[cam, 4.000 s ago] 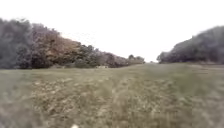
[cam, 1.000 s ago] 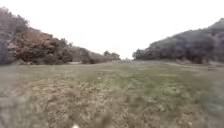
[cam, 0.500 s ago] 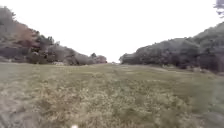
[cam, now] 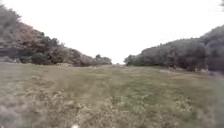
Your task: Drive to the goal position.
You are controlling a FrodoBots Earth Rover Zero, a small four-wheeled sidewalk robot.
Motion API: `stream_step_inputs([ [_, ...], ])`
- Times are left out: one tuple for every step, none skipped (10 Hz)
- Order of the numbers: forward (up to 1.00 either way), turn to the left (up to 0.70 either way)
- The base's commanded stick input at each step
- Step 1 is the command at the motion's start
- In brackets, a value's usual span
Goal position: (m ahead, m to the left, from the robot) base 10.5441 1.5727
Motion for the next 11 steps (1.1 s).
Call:
stream_step_inputs([
  [0.85, -0.31],
  [0.85, -0.33],
  [0.85, -0.33],
  [0.85, -0.33],
  [0.85, -0.13],
  [0.85, -0.02],
  [0.85, 0.01],
  [0.85, 0.01],
  [0.85, 0.01],
  [0.85, 0.01],
  [0.85, 0.01],
])
